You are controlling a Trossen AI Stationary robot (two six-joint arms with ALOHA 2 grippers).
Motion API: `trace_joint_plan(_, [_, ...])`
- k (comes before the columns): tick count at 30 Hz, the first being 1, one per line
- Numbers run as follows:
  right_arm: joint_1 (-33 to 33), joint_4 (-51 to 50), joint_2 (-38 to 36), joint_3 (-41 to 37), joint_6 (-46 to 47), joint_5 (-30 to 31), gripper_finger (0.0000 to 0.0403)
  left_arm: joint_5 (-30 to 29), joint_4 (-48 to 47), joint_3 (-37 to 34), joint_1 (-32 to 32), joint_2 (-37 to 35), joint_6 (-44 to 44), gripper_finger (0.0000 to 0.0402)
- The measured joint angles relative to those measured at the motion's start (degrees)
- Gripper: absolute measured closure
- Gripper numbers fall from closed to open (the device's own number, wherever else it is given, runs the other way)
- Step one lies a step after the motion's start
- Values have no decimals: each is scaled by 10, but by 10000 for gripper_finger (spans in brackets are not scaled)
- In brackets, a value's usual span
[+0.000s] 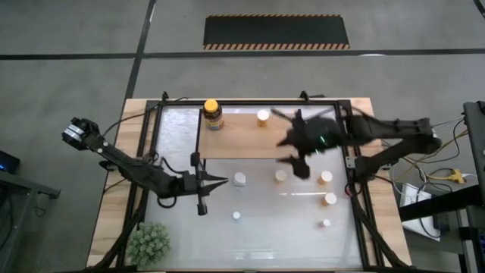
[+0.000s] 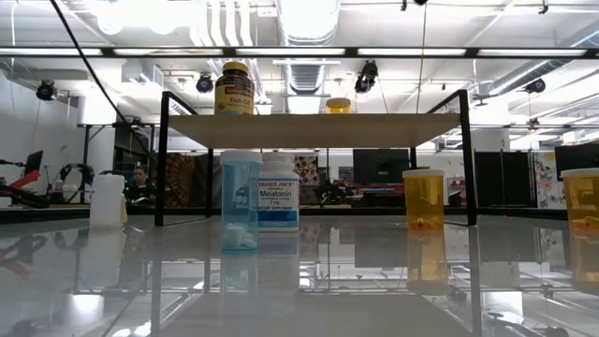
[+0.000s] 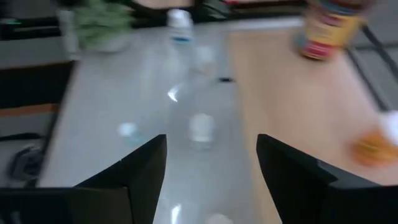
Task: Pick and place medicine bottles onto shelf by color
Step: Put the white blue pill bottle on the shelf
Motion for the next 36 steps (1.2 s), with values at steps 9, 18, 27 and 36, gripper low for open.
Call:
trace_joint_plan(9, [161,103,-67,-148,-4,67,170,47,-243,30,-6,37,-277,268])
trace_joint_plan(18, [216,156,-71,-211,15,106,172,13,-291,38,-8,129,-363,138])
trace_joint_plan(27, [233,175,-71,-249,37,106,172,-38,-276,38,-2,239,-409,134])
trace_joint_plan(36, [233,185,-71,-254,37,106,172,-80,-254,38,39,272,-409,134])
